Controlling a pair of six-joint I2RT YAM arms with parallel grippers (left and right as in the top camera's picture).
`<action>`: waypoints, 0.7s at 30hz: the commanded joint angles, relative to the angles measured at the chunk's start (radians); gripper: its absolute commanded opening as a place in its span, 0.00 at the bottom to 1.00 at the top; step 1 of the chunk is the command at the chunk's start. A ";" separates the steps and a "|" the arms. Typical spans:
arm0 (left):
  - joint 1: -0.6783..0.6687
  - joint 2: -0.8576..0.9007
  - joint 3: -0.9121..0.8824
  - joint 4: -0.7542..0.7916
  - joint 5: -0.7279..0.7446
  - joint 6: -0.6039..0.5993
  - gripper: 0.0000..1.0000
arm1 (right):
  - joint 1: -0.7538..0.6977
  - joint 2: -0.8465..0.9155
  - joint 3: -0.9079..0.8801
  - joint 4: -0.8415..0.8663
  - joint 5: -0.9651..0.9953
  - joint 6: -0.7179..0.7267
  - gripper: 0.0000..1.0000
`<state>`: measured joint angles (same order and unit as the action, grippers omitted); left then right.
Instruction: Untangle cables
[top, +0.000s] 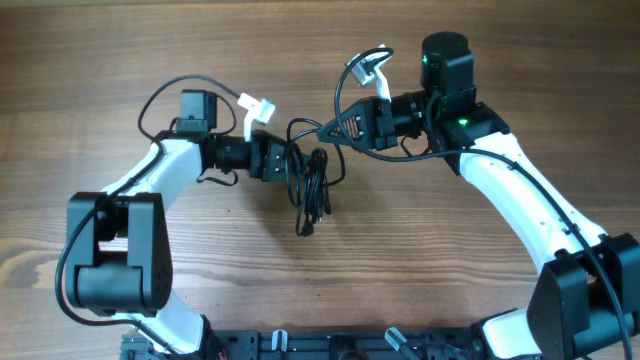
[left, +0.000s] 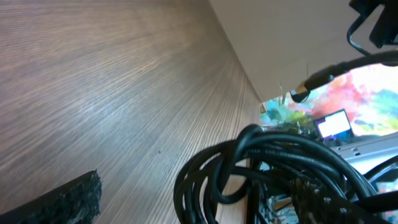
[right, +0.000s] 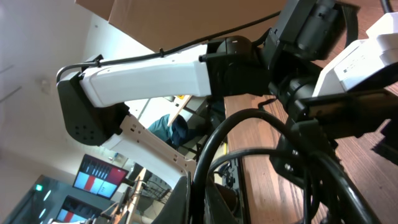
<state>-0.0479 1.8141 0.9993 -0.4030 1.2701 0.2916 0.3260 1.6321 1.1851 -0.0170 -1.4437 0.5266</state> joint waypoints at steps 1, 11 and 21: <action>0.058 0.006 -0.005 -0.040 -0.009 0.074 1.00 | 0.002 -0.018 0.017 0.009 -0.032 0.000 0.05; -0.069 0.006 -0.005 -0.032 -0.098 0.075 0.98 | 0.002 -0.018 0.017 0.010 -0.032 -0.003 0.05; -0.248 0.006 -0.005 0.143 -0.396 -0.156 0.98 | 0.002 -0.018 0.018 0.010 -0.031 0.000 0.05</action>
<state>-0.2478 1.8141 0.9989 -0.3008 1.0492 0.2714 0.3260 1.6321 1.1851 -0.0170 -1.4506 0.5301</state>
